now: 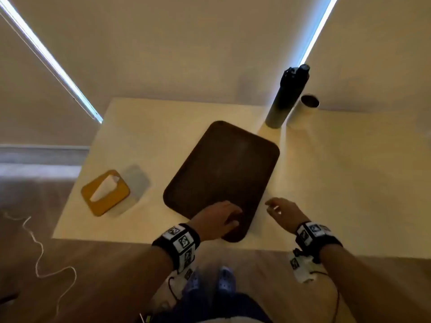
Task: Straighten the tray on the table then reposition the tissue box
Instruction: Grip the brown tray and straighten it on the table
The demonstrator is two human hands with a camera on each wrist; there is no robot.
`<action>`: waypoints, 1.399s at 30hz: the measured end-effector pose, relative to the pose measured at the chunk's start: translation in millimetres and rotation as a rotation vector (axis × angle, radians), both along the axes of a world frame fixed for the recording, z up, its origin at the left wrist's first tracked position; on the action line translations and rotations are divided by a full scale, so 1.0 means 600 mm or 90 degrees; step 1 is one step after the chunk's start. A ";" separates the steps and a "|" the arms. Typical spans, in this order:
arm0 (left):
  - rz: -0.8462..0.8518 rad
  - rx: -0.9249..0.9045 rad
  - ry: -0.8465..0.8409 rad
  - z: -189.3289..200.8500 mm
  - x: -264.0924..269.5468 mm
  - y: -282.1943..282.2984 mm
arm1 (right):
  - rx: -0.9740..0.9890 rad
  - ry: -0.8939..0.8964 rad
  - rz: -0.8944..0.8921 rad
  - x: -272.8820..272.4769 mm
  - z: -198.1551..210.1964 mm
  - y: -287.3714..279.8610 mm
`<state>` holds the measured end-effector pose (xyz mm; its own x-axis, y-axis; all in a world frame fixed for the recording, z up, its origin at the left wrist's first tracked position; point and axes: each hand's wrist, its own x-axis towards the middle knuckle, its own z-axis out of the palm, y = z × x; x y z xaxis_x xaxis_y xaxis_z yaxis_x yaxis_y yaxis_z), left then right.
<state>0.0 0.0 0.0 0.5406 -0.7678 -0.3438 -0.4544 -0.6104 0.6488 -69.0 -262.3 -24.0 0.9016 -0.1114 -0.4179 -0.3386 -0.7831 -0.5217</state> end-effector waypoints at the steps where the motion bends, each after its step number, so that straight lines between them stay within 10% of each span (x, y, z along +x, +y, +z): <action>1: -0.011 0.006 -0.010 -0.014 -0.001 -0.021 | -0.021 -0.046 0.032 0.018 -0.009 -0.014; 20: 0.135 0.001 0.038 -0.112 -0.029 -0.138 | -0.260 -0.123 0.502 0.159 -0.035 -0.083; 42: 0.105 0.066 -0.094 -0.090 0.108 0.100 | -0.159 -0.190 0.226 0.154 -0.066 0.137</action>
